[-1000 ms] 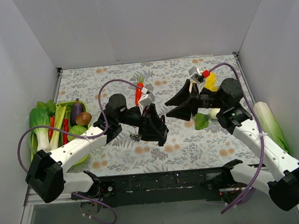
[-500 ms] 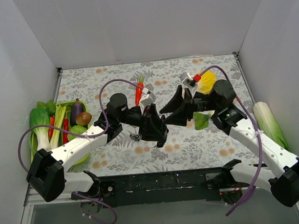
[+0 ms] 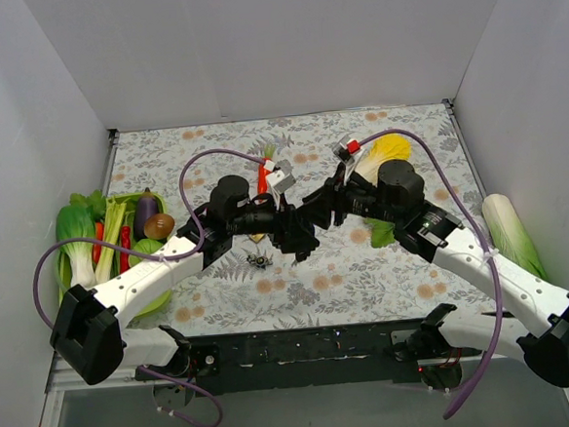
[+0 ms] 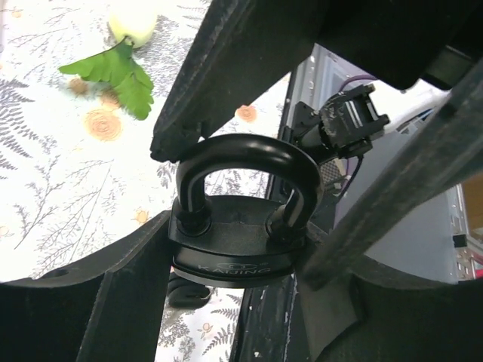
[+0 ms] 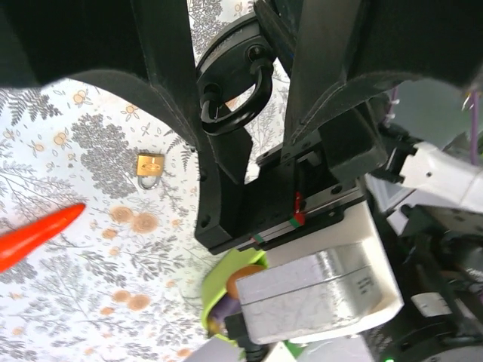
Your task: Unlock with the key
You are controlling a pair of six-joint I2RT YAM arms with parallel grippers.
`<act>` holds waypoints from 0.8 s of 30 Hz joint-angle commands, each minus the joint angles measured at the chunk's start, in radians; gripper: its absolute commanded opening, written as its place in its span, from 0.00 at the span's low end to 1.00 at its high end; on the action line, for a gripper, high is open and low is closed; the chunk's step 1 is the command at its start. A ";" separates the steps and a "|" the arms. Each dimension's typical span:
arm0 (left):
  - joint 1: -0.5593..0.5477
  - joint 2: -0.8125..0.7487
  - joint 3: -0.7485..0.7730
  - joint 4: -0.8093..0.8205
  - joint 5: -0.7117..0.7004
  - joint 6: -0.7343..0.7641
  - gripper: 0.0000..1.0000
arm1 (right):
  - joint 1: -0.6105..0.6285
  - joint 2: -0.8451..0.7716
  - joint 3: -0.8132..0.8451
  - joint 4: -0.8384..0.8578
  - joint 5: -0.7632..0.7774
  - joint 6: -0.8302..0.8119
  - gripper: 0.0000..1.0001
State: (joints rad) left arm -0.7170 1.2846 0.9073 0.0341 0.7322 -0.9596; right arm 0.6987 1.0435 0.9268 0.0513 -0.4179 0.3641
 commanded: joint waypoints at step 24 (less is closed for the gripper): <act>0.005 -0.143 0.007 0.144 0.223 0.029 0.00 | 0.007 -0.031 0.008 0.045 -0.080 -0.083 0.29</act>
State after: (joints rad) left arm -0.7101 1.2133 0.9020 0.0471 0.7670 -0.9169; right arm 0.7525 1.0500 0.9463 -0.0387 -0.3195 0.2893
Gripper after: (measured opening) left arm 0.574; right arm 0.309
